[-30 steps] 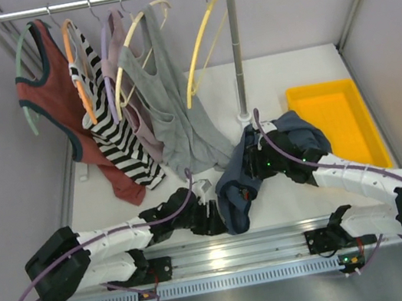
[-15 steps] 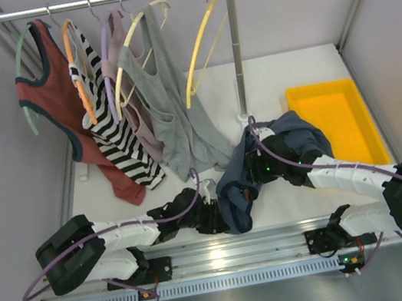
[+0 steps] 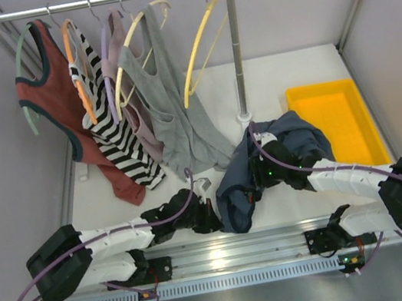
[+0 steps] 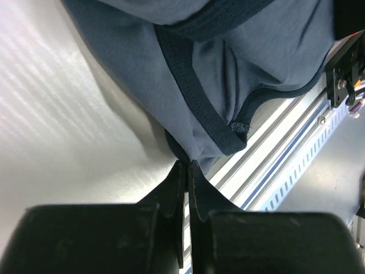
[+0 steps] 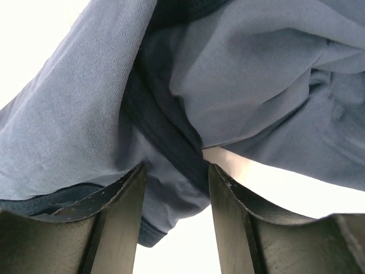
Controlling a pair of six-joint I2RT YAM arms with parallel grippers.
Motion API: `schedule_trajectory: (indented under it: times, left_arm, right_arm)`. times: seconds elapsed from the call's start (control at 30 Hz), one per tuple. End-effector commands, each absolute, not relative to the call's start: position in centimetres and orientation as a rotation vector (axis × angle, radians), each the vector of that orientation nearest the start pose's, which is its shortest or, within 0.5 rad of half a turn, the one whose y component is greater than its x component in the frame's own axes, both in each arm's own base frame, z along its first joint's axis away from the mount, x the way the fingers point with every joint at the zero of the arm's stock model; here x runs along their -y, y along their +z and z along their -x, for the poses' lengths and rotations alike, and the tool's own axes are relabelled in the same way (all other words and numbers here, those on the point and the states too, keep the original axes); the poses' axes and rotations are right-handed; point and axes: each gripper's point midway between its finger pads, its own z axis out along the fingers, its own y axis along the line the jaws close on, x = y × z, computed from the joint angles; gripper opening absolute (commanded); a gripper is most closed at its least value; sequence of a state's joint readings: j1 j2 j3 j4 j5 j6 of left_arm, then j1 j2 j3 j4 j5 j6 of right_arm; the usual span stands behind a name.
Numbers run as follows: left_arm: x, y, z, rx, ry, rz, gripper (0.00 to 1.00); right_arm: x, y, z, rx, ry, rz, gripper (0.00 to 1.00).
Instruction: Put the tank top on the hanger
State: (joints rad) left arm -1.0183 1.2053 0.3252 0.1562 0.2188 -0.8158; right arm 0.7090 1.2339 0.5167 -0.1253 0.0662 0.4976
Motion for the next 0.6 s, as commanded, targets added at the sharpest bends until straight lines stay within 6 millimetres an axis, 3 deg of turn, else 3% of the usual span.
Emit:
schedule_trajectory:
  times: [0.0,0.1,0.17,0.27,0.5,0.57]
  left_arm:
    - [27.2,3.5,-10.1,-2.527,-1.015,-0.376,0.00]
    - [26.5,3.7,-10.4,-2.524,-0.974,-0.351,0.00]
    - [26.5,4.2,-10.8,-2.503,-0.966,-0.334,0.00]
    - [25.6,4.5,-11.0,-2.504,-0.916,-0.312,0.00]
    - [23.5,8.1,-13.0,-2.402,-0.789,-0.259,0.00]
    - [22.5,9.4,-13.7,-2.370,-0.729,-0.248,0.00]
  right_arm:
    - [-20.1,4.1,-23.1,-2.399,0.479,0.206,0.47]
    - [-20.2,4.2,-22.9,-2.399,0.498,0.209,0.37]
    - [-20.1,4.0,-22.6,-2.410,0.502,0.198,0.20]
    - [-19.8,4.3,-22.1,-2.415,0.505,0.189,0.08]
    - [-18.5,9.7,-21.1,-2.345,0.531,0.150,0.04]
    - [-18.1,13.0,-21.4,-2.277,0.545,0.123,0.04]
